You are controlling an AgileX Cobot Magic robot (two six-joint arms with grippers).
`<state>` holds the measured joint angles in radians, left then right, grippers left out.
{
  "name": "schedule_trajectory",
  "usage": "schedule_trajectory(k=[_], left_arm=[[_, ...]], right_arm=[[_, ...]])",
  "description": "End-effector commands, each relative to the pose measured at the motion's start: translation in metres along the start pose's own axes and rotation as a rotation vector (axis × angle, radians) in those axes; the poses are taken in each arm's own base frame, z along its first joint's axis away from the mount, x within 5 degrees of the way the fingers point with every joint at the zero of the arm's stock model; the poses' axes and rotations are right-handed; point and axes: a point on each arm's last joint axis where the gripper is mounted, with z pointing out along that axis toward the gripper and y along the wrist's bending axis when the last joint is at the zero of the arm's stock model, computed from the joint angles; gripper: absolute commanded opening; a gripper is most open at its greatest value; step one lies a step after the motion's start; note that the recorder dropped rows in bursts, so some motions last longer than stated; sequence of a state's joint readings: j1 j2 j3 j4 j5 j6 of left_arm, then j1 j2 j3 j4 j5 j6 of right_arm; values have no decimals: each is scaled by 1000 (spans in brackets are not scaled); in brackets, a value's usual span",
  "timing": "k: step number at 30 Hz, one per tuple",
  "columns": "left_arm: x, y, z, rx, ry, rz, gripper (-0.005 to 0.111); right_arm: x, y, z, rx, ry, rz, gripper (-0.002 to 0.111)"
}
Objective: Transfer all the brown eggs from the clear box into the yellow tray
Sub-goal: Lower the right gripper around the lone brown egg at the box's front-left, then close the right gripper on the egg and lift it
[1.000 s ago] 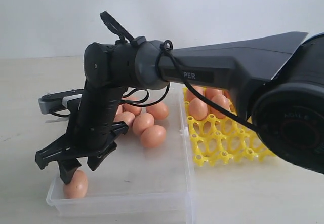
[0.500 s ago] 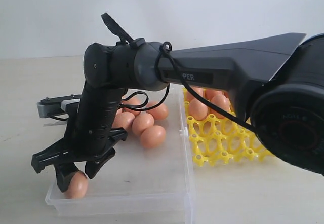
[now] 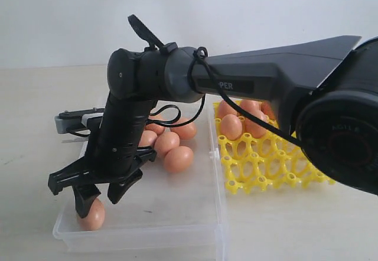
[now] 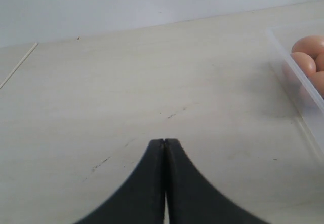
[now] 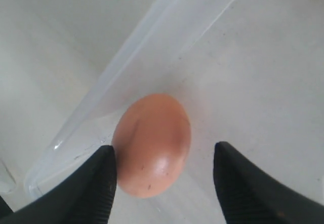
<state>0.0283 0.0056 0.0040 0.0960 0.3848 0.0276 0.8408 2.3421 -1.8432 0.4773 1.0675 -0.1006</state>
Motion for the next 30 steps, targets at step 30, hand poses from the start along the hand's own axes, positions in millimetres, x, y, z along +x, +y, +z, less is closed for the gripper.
schedule_trajectory(k=[30], left_arm=[[-2,0,-1,-3,-16,-7,0]], right_arm=[[-8,1,16,19,-88,-12,57]])
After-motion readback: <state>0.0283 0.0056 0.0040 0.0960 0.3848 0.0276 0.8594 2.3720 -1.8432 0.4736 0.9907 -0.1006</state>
